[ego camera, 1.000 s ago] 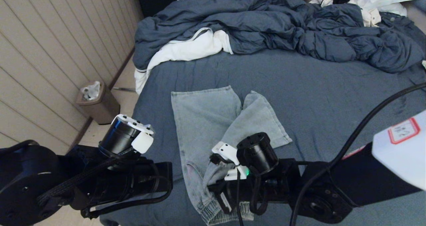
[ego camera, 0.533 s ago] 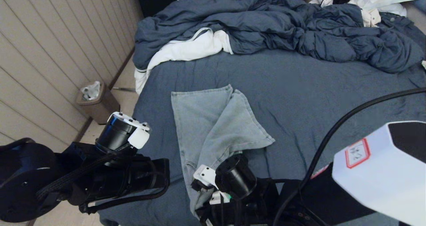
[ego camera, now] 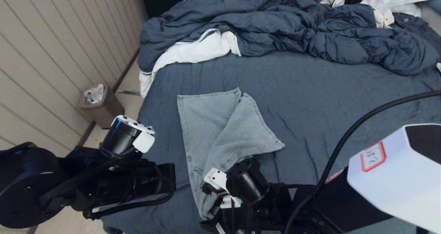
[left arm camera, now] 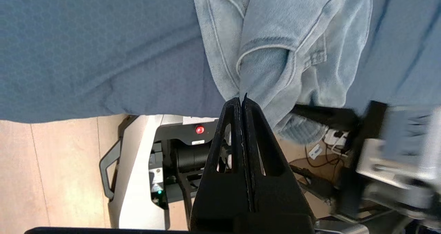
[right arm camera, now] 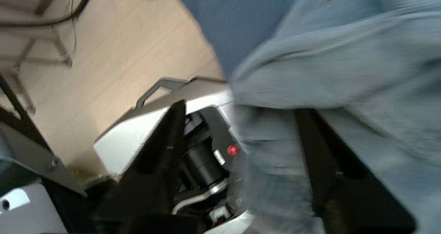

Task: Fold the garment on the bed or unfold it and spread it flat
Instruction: Fold the blue shorts

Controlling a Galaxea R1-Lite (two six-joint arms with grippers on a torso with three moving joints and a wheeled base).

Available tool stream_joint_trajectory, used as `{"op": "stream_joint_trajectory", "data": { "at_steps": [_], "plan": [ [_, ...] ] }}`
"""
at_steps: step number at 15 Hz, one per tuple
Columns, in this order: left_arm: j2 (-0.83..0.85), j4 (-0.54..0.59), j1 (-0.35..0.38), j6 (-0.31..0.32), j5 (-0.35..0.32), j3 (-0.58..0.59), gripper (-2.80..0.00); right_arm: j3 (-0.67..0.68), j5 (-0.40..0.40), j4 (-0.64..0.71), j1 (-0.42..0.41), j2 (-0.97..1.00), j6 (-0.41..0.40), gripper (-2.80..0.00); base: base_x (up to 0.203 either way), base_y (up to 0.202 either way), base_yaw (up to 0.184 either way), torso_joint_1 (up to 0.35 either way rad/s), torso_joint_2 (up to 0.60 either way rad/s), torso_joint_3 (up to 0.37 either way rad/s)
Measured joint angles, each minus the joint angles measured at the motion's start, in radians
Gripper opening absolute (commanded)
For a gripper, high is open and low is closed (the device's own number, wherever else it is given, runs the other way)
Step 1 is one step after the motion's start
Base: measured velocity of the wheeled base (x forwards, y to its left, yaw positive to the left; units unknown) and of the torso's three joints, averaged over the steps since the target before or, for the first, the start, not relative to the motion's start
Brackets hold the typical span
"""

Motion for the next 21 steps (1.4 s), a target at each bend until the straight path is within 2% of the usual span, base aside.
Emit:
{"op": "stream_joint_trajectory", "data": {
  "at_steps": [6,7,10,14,18,21],
  "plan": [
    [-0.055,0.000,0.000,0.001,0.003,-0.029,-2.80,0.004,0.006,0.007,-0.071,-0.170,0.003,0.00,0.000,0.000,0.000,0.000,0.00,0.000],
    [-0.061,0.000,0.000,0.001,0.002,-0.037,-2.80,-0.001,0.006,0.007,-0.086,-0.197,0.005,-2.80,0.000,0.000,0.000,0.000,0.00,0.000],
    [-0.066,0.009,0.000,0.001,0.001,-0.069,-2.80,-0.012,0.000,0.010,-0.181,-0.242,0.007,-2.80,0.000,0.000,0.000,0.000,0.00,0.000],
    [-0.042,0.013,-0.019,0.000,0.002,-0.116,-2.80,-0.072,0.004,0.084,-0.384,-0.244,0.011,-2.80,0.000,0.000,0.000,0.000,0.00,0.000],
    [0.016,0.006,-0.020,0.001,0.023,-0.154,-2.80,-0.200,0.004,0.228,-0.564,-0.183,0.058,-2.80,0.000,0.000,0.000,0.000,0.00,0.000],
    [0.048,0.000,-0.001,-0.002,0.017,-0.151,-2.80,-0.312,0.004,0.368,-0.643,-0.128,0.102,-2.80,0.000,0.000,0.000,0.000,0.00,0.000]
  ]
}}
